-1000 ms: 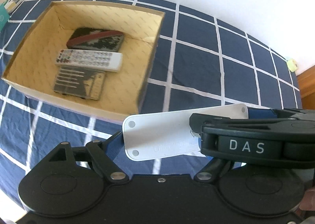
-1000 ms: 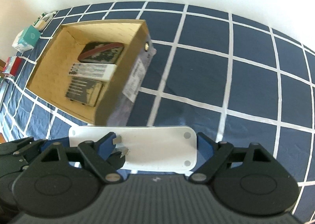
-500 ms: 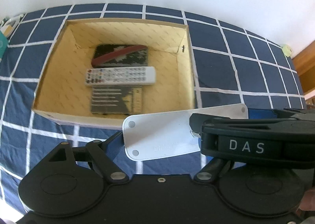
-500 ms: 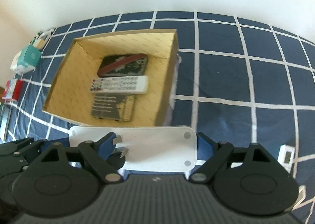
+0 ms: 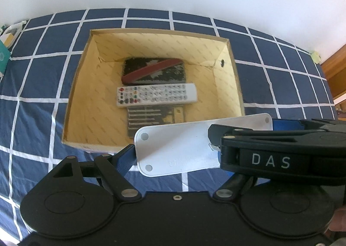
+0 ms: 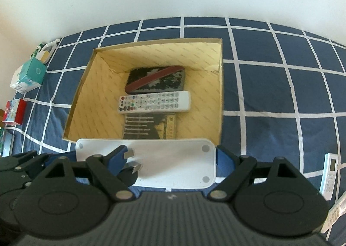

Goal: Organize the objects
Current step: 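Carry the white plate over the box and lower it inside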

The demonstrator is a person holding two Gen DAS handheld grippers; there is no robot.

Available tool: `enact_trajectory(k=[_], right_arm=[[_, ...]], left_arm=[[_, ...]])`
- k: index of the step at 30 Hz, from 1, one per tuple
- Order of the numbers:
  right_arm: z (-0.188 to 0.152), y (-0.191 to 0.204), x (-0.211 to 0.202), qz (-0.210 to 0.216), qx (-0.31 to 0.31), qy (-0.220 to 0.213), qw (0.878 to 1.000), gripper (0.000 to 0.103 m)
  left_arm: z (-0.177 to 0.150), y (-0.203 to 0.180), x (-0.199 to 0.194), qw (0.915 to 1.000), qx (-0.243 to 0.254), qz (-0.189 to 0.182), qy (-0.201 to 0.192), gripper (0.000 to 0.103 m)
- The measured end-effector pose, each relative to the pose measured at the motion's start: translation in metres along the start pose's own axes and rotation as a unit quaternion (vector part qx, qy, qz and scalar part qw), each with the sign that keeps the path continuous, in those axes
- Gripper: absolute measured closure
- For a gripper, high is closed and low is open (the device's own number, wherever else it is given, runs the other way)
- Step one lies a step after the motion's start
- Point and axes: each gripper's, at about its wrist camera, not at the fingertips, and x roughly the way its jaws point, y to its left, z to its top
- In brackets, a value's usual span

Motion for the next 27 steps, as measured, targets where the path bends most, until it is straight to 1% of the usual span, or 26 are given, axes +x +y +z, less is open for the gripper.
enact_trajectory(k=[5, 9, 19, 27], right_arm=[[0.019, 0.014, 0.013, 0.0, 0.002, 0.003, 1.0, 0.016], [0.037, 0.018, 0.029, 0.0, 0.007, 0.009, 1.0, 0.016], [0.09, 0.018, 0.087, -0.007, 0.018, 0.034, 0.999, 0.016], [0.117, 0.017, 0.136, -0.009, 0.022, 0.061, 0.998, 0.016]], left_arm=[[0.02, 0.017, 0.009, 1.0, 0.002, 0.0, 0.006, 0.022], [0.039, 0.028, 0.024, 0.9999, 0.004, -0.002, 0.014, 0.022], [0.089, 0.053, 0.077, 0.999, 0.011, -0.01, 0.042, 0.022], [0.115, 0.072, 0.121, 0.9976, 0.009, -0.012, 0.068, 0.022]])
